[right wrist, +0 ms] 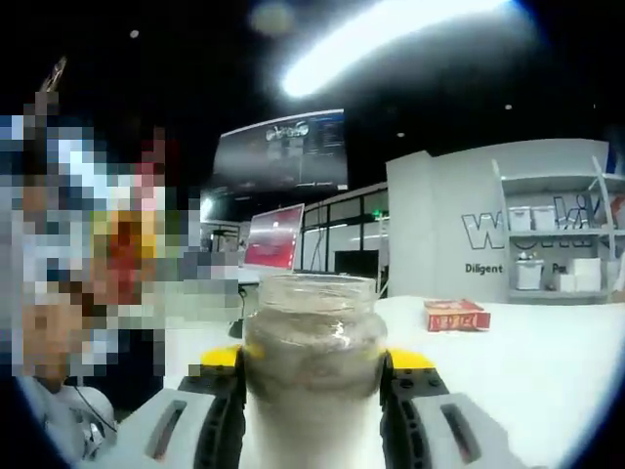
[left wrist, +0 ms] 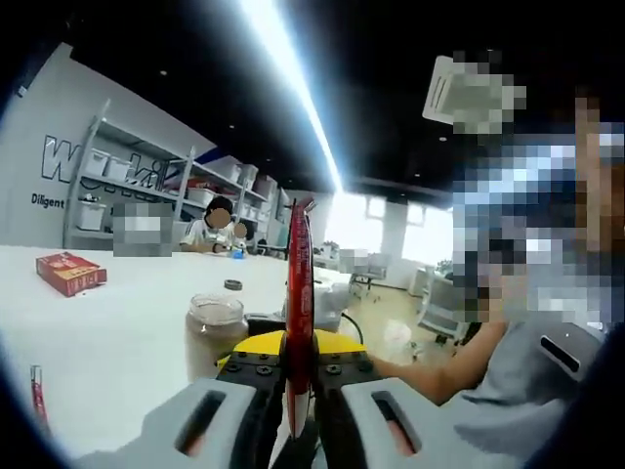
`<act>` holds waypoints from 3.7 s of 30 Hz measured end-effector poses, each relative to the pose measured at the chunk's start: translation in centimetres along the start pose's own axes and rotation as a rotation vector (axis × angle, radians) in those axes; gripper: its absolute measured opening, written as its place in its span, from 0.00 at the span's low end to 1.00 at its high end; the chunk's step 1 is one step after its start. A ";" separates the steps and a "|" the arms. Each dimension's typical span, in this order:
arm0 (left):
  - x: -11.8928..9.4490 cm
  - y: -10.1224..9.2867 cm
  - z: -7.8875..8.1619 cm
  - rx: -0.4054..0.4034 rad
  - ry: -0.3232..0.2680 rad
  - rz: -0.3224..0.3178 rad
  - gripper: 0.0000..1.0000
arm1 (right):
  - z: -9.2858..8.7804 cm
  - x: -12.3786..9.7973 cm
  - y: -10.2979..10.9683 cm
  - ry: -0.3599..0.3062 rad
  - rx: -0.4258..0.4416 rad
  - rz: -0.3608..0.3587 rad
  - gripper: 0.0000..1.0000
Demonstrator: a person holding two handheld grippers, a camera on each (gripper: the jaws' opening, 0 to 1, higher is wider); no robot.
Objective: Tear open the coffee pouch, take out the coffee, and pour the coffee from the pouch into the cup
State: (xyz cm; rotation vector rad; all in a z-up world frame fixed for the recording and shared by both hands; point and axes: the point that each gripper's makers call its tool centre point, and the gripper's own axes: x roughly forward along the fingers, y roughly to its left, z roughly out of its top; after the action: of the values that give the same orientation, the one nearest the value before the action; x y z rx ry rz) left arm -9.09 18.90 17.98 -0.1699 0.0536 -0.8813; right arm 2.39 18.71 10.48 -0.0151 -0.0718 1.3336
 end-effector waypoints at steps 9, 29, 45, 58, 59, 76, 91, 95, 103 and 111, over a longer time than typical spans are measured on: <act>-0.2 -0.2 0.2 0.000 -0.011 -0.008 0.12 | -0.1 -0.3 0.4 0.018 0.003 0.030 0.54; 0.1 -0.1 0.2 0.002 -0.007 -0.007 0.12 | -0.3 -0.7 1.8 0.017 -0.008 0.112 0.55; 0.3 -0.3 -0.1 0.007 0.009 -0.009 0.12 | -0.3 -1.0 0.9 0.046 -0.009 0.228 0.54; 0.2 -0.7 -0.3 -0.015 0.004 -0.026 0.12 | 1.4 -5.2 0.4 -0.012 0.071 0.115 0.62; 0.3 -0.8 -0.4 -0.018 0.005 -0.033 0.12 | 2.1 -6.1 -0.2 -0.035 0.066 0.099 0.62; 2.0 -2.1 -3.2 -0.047 0.094 -0.131 0.12 | 12.5 -7.6 9.4 -0.364 0.285 0.407 0.24; 2.6 -3.6 -5.1 -0.024 0.182 -0.183 0.12 | 11.7 -6.2 11.0 -0.289 0.222 0.396 0.11; 2.8 -3.7 -5.2 0.004 0.192 -0.176 0.12 | 11.4 -6.5 11.3 -0.280 0.227 0.405 0.06; 3.3 -4.0 -6.0 0.015 0.219 -0.192 0.12 | 10.8 -7.0 11.6 -0.274 0.252 0.426 0.07; 3.4 -4.0 -6.3 0.024 0.235 -0.195 0.12 | 10.5 -6.8 11.8 -0.241 0.269 0.441 0.04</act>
State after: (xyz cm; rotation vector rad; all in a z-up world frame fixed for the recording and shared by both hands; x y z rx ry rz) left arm -10.69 12.96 12.54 -0.0490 0.2487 -1.0930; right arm -11.28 14.53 20.07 0.3774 -0.0958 1.7724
